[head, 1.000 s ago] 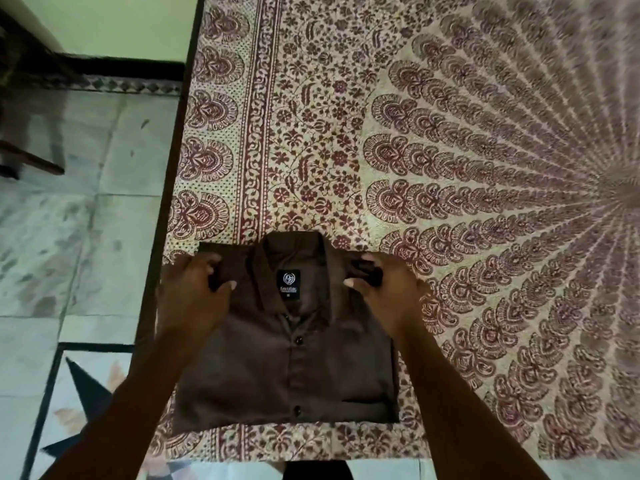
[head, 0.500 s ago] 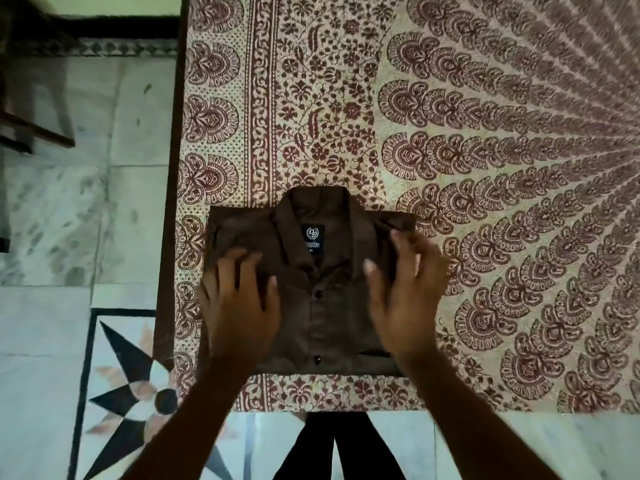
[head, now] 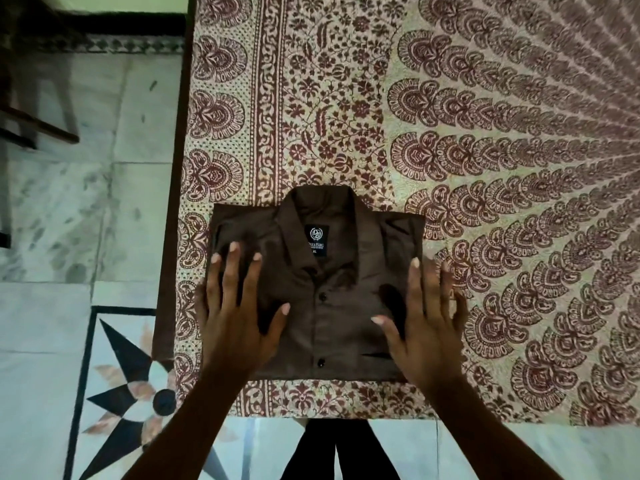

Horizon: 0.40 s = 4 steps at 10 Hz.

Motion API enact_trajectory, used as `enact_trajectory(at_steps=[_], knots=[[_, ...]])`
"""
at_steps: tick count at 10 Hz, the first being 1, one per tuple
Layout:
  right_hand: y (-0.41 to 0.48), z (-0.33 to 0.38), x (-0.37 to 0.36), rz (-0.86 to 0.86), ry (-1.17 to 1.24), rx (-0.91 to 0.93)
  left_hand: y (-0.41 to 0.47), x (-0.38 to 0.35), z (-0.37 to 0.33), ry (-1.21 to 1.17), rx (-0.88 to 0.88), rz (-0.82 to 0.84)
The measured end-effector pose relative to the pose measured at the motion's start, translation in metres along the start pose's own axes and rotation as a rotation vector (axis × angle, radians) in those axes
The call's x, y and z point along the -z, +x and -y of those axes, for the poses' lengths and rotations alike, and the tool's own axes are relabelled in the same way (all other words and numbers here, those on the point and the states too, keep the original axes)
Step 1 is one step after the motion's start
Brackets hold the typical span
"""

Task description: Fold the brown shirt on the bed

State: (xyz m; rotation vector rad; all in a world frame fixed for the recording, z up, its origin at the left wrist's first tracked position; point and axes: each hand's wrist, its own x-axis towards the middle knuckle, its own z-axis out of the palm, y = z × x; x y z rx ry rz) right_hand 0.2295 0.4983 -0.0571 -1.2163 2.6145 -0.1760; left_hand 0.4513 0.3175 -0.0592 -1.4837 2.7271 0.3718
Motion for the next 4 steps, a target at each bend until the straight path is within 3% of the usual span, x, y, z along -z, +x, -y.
enact_trajectory(at_steps=[1,2,3,4], knots=[[0.037,0.013,0.001,-0.022,0.004,0.153,0.029,0.003,0.000,-0.030,-0.026,0.002],[0.062,0.011,-0.011,0.058,-0.050,0.126,0.050,-0.009,0.005,-0.060,0.038,0.119],[0.064,0.008,-0.006,0.101,0.064,0.033,0.057,0.001,0.011,-0.116,0.010,0.140],[0.044,0.027,0.030,0.011,0.336,0.036,0.039,0.036,-0.008,-0.373,-0.001,0.048]])
